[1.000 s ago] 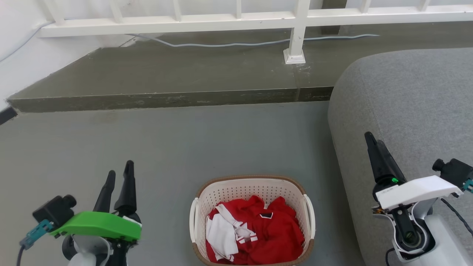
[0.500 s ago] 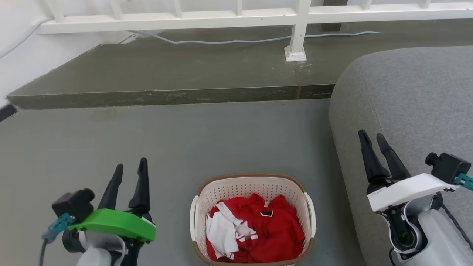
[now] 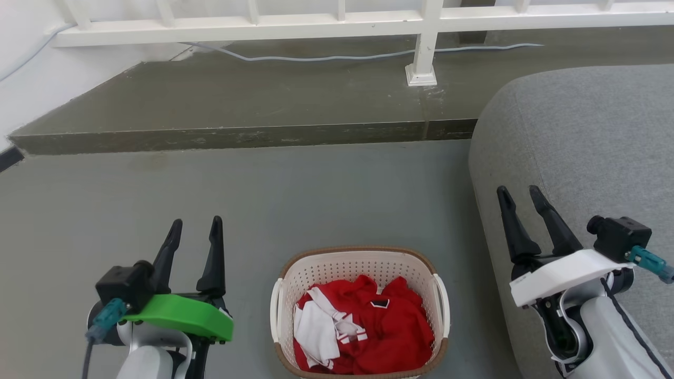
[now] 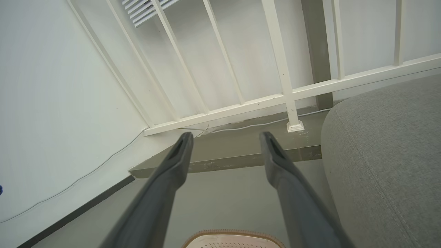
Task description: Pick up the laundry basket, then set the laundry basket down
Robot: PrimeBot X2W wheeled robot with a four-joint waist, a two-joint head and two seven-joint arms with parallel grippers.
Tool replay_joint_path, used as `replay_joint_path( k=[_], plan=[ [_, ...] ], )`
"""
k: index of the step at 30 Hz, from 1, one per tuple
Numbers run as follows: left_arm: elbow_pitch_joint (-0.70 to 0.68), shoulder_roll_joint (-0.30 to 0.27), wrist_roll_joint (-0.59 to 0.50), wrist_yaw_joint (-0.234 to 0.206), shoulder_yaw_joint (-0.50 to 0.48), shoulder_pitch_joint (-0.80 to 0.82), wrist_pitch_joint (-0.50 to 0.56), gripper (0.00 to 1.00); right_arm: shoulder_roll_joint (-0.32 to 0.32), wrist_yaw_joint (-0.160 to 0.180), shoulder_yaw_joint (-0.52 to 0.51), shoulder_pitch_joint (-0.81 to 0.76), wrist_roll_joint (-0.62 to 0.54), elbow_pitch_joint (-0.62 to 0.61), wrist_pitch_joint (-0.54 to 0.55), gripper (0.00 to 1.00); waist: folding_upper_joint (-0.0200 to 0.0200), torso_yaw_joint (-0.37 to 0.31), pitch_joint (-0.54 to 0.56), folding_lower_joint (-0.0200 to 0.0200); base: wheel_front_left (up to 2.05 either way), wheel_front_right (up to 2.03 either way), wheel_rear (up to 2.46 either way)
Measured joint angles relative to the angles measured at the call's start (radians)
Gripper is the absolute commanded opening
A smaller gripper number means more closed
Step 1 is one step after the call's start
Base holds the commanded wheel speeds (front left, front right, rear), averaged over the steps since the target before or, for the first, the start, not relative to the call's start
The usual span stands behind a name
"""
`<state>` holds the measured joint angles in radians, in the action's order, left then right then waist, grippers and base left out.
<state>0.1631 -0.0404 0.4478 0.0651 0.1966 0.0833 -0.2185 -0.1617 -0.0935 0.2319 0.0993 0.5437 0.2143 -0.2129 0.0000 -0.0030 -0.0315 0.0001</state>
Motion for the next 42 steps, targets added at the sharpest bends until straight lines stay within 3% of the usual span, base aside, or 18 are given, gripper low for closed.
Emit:
replay_joint_path(
  k=[9,42],
  plan=[
    [-0.011,0.000,-0.118,-0.010,0.021,0.010,-0.030,1.00,0.008,0.000,0.018,0.008,-0.122,0.011,-0.035,1.00,0.0000,-0.003,0.000,0.0000,0.00,0.00,0.00],
    [-0.025,0.000,-0.100,-0.026,0.036,0.013,-0.032,1.00,0.042,-0.011,-0.034,0.016,-0.168,0.044,-0.036,1.00,0.0000,-0.022,-0.033,-0.0001,0.00,0.00,0.00]
  ],
)
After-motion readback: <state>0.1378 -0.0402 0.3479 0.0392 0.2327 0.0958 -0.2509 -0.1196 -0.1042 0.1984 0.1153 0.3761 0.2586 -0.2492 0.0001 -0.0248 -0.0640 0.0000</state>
